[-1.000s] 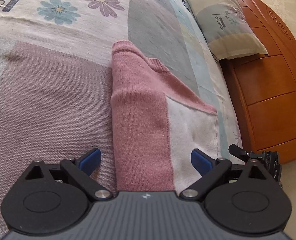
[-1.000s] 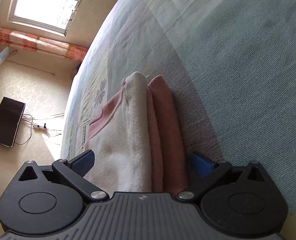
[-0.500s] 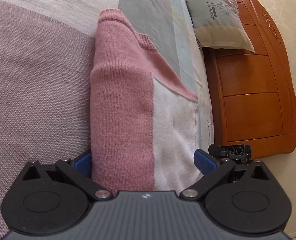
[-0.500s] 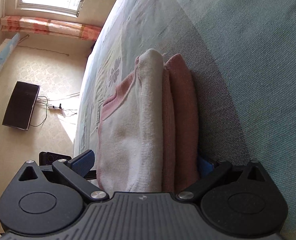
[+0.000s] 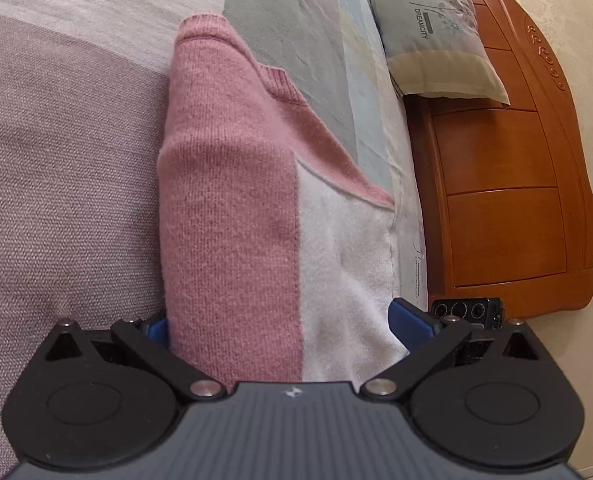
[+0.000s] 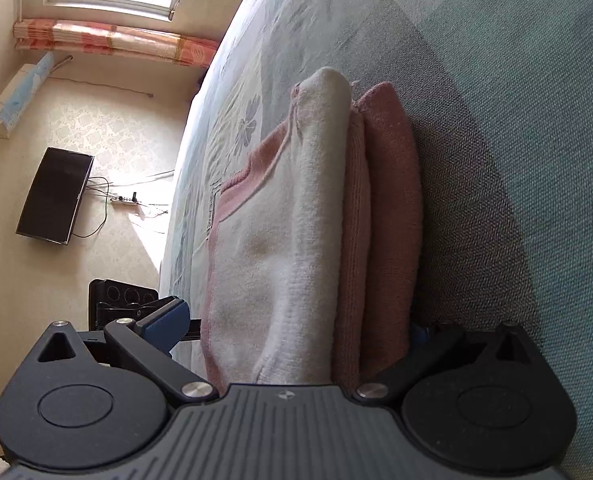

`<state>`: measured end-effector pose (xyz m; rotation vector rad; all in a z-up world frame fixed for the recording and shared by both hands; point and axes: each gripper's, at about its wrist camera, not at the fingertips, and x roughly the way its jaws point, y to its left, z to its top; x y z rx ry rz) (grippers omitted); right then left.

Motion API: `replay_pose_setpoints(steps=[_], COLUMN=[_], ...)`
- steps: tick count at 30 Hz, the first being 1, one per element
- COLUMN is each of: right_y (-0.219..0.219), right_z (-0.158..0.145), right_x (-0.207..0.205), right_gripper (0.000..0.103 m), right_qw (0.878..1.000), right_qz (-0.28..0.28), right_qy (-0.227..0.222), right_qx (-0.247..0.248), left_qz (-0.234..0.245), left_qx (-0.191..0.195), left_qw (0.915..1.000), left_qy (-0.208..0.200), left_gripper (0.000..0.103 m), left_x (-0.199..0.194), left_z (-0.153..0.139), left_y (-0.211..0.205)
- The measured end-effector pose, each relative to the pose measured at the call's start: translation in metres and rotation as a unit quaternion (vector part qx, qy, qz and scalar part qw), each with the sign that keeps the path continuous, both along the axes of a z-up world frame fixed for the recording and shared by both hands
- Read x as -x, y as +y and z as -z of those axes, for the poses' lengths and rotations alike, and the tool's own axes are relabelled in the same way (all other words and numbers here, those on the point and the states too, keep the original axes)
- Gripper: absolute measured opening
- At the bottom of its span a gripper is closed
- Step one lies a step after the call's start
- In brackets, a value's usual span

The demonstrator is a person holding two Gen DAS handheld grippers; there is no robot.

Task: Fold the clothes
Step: 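Close the right gripper on the pink-and-white sweater's folded edge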

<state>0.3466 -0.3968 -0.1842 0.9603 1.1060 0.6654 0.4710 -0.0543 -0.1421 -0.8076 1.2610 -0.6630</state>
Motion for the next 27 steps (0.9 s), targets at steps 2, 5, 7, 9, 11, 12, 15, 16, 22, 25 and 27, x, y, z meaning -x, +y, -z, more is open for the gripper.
replay_pose_setpoints(steps=[2,5,7,9,11,12,15,16,22,25,27], right_y=[-0.003,-0.006,-0.005,-0.005,-0.005,-0.004,-0.001,0.001,0.003,0.004,0.003], right_z=[0.002,0.005,0.003,0.002,0.002,0.003,0.002,0.000,-0.017,-0.025,-0.030], right_x=[-0.010,-0.018,-0.014,-0.007,-0.006,-0.009,-0.013,-0.012,-0.009,-0.010,-0.009], right_gripper=[0.103,0.103,0.103,0.103,0.103,0.103,0.103,0.103,0.103,0.103,0.103], right_qw=[1.000,0.999,0.999,0.999,0.999,0.999,0.999,0.999,0.998,0.999,0.999], right_qz=[0.007,0.026,0.028,0.027,0.025,0.028,0.034,0.033,0.024,0.019,0.016], right_qy=[0.010,0.013,0.004,-0.006,-0.011,-0.007,0.002,0.002,-0.010,-0.015,-0.018], right_qx=[-0.015,-0.036,-0.034,-0.036,-0.037,-0.038,-0.036,-0.038,-0.050,-0.047,-0.046], left_qz=[-0.002,0.005,0.006,0.005,0.004,0.003,-0.001,-0.003,-0.004,0.002,0.007], left_qx=[-0.005,-0.010,-0.004,0.000,-0.005,-0.008,-0.004,0.001,0.028,0.041,0.040], left_qw=[1.0000,0.9999,0.9999,0.9999,1.0000,1.0000,1.0000,1.0000,0.9996,0.9991,0.9991], left_qy=[-0.003,-0.011,-0.013,-0.010,-0.003,0.001,0.006,0.007,0.001,-0.008,-0.015], left_gripper=[0.101,0.101,0.101,0.101,0.101,0.101,0.101,0.101,0.101,0.101,0.101], left_x=[-0.007,-0.005,0.000,0.001,-0.004,-0.007,-0.004,-0.002,0.003,0.005,0.005], left_z=[-0.001,-0.003,-0.004,-0.004,-0.004,-0.004,-0.008,-0.009,-0.024,-0.031,-0.034], left_y=[-0.006,-0.009,-0.007,-0.006,-0.008,-0.009,-0.008,-0.007,-0.006,-0.010,-0.012])
